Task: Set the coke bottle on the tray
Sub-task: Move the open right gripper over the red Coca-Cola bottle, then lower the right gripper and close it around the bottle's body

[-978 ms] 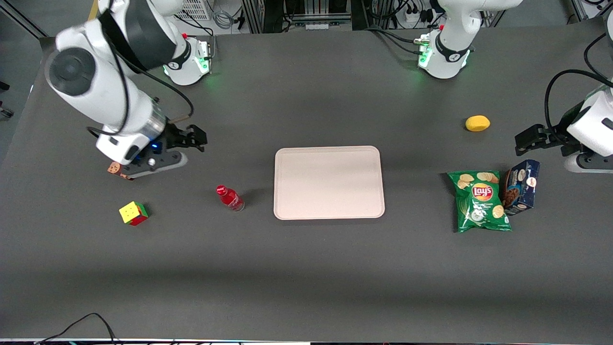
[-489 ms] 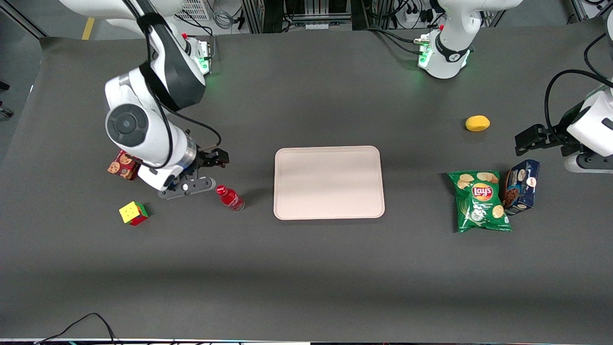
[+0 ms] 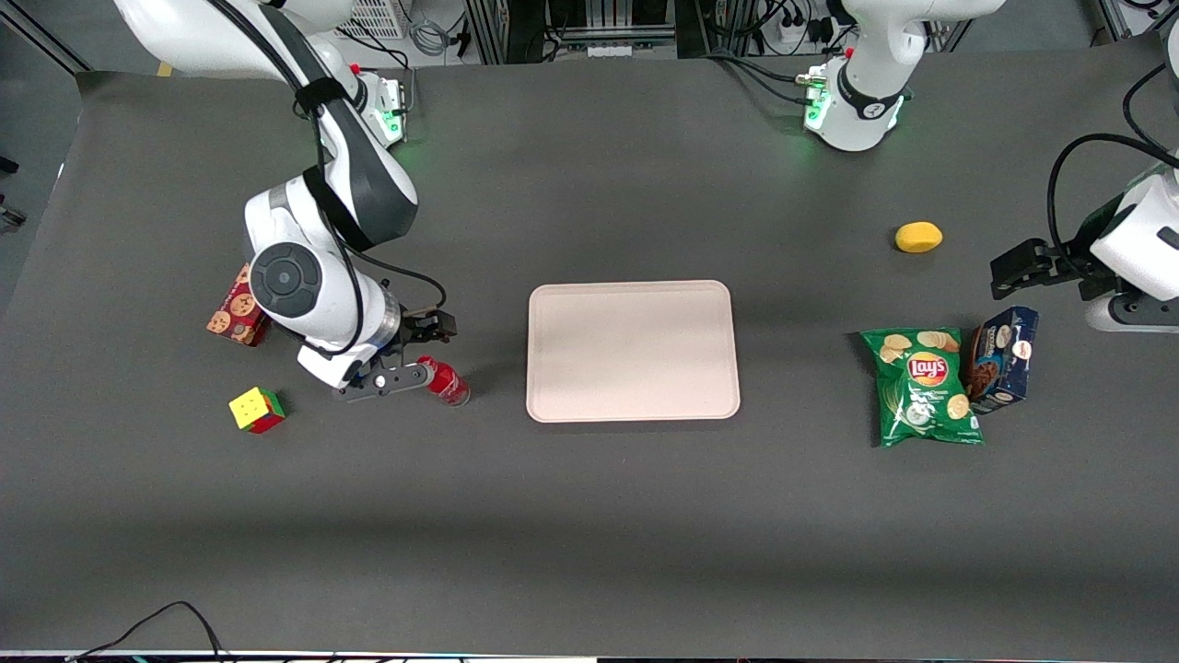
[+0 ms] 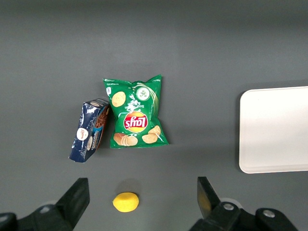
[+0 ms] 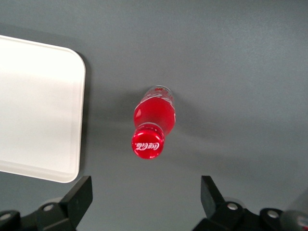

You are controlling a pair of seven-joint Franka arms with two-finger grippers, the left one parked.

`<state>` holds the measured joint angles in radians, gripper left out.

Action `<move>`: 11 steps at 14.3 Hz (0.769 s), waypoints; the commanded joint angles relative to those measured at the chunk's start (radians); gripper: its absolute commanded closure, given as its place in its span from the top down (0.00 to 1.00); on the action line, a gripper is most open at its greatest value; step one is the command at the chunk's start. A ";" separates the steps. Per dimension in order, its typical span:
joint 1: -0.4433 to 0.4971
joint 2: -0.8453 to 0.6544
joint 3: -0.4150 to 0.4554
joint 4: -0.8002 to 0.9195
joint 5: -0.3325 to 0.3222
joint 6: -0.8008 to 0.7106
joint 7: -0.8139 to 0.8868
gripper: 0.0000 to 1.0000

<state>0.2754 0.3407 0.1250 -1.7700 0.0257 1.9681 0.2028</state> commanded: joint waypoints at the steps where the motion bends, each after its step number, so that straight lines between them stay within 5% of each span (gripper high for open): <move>1: 0.007 0.021 0.001 -0.002 -0.024 0.040 0.021 1.00; 11: 0.007 0.064 0.001 0.006 -0.075 0.095 0.026 1.00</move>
<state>0.2756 0.3963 0.1252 -1.7702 -0.0273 2.0405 0.2028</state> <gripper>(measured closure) 0.000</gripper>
